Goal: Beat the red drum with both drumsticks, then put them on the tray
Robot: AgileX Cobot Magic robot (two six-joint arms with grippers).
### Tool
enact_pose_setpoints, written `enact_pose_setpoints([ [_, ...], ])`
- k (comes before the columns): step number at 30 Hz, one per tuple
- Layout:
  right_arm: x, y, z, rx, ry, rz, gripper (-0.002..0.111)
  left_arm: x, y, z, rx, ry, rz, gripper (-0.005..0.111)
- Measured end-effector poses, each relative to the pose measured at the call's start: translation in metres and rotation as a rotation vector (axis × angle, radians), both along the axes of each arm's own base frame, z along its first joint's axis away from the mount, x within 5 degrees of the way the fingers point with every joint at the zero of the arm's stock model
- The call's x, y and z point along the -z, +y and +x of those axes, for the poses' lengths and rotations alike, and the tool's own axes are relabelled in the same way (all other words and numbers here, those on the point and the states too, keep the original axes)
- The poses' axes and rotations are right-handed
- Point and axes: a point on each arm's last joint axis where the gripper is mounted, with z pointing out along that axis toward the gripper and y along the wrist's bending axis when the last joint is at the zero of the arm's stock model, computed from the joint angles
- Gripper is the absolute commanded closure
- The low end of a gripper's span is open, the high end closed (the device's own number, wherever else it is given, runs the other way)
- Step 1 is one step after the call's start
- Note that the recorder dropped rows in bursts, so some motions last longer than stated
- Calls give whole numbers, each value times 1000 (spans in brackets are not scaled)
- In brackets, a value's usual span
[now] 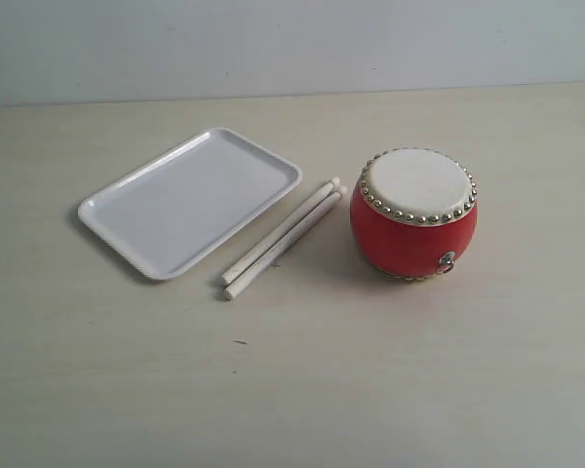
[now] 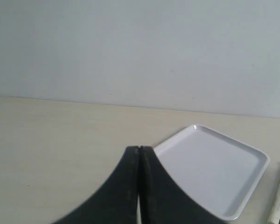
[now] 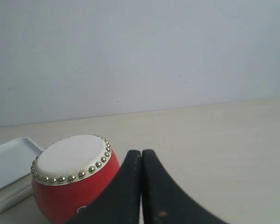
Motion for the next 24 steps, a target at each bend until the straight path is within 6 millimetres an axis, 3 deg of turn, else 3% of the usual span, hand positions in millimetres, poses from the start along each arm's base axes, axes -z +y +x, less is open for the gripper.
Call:
enact_pose_setpoints([
  [12,0,0,0,0,0,0,108,0,0,0,1,-3,11,107],
  [14,0,0,0,0,0,0,108,-5,0,0,-2,-71,32,107],
  [24,0,0,0,0,0,0,108,-57,4,-16,68,-639,-412,107],
])
